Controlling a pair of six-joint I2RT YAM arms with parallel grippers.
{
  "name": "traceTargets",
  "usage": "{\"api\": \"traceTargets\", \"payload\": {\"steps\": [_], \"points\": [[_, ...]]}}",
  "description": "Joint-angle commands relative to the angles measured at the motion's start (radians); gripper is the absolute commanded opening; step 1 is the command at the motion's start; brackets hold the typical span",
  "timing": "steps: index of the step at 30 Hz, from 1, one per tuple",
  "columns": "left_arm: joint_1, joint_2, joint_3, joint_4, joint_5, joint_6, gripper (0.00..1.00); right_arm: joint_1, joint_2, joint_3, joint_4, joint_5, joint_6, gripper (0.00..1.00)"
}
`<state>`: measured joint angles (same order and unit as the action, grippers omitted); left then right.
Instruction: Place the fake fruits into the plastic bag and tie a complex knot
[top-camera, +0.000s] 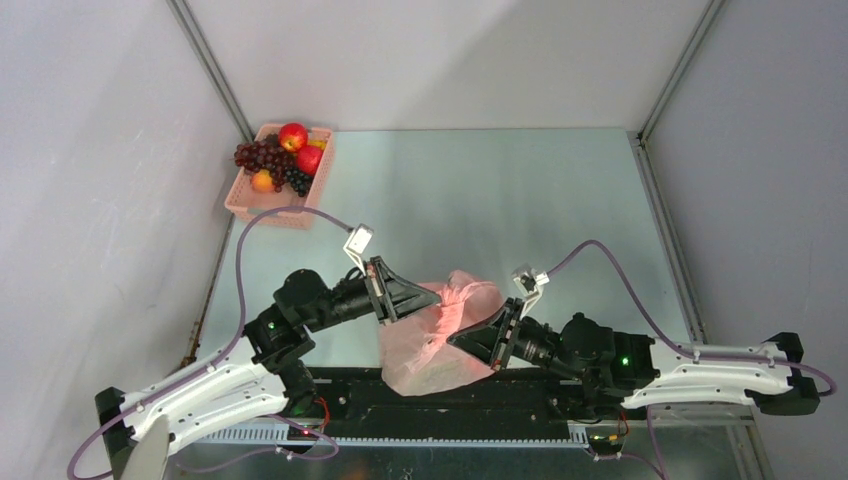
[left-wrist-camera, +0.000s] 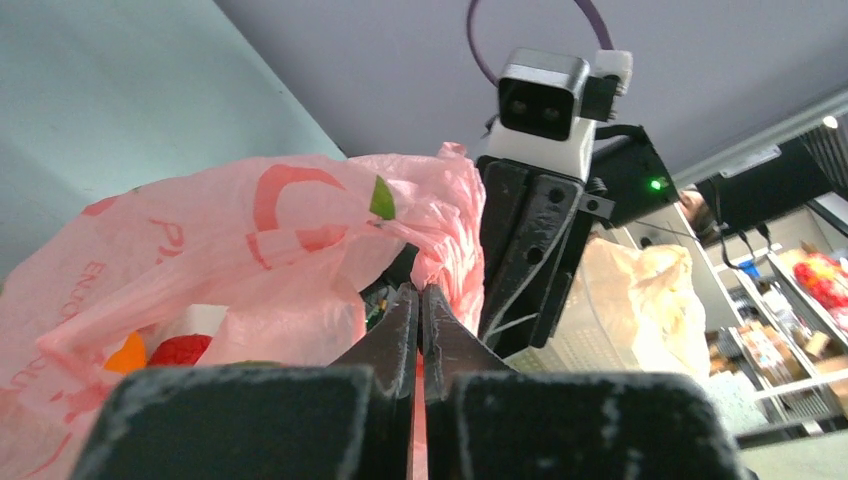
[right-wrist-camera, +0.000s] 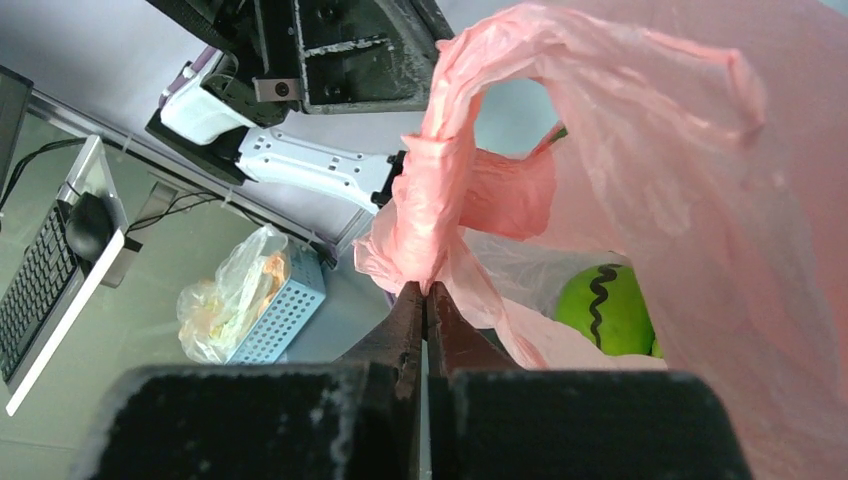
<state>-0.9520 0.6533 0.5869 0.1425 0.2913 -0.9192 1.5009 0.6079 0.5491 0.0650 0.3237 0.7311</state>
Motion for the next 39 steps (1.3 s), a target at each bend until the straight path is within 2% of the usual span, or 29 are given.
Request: {"api": "traceTargets", "payload": {"steps": [1, 8, 14, 18, 26, 33, 39], "points": [[0.017, -0.039, 0.015, -0.062, -0.123, 0.057, 0.00, -0.005, -0.024, 0.003, 0.002, 0.022, -0.002, 0.00], [0.071, -0.037, 0.011, -0.113, -0.267, 0.133, 0.00, -0.005, -0.081, 0.003, -0.149, 0.072, 0.051, 0.00], [0.074, 0.004, 0.018, -0.136, -0.423, 0.257, 0.00, -0.006, -0.140, 0.003, -0.359, 0.089, 0.155, 0.00], [0.077, 0.045, 0.004, -0.132, -0.559, 0.335, 0.00, -0.003, -0.124, 0.001, -0.532, 0.065, 0.257, 0.00], [0.170, 0.175, -0.008, -0.093, -0.717, 0.366, 0.00, -0.002, -0.105, -0.143, -0.605, -0.035, 0.447, 0.00], [0.271, 0.283, -0.005, -0.037, -0.691, 0.379, 0.00, 0.013, -0.046, -0.283, -0.513, -0.108, 0.528, 0.00], [0.286, 0.264, -0.008, -0.008, -0.488, 0.353, 0.00, 0.013, -0.032, -0.252, -0.483, -0.121, 0.448, 0.00]]}}
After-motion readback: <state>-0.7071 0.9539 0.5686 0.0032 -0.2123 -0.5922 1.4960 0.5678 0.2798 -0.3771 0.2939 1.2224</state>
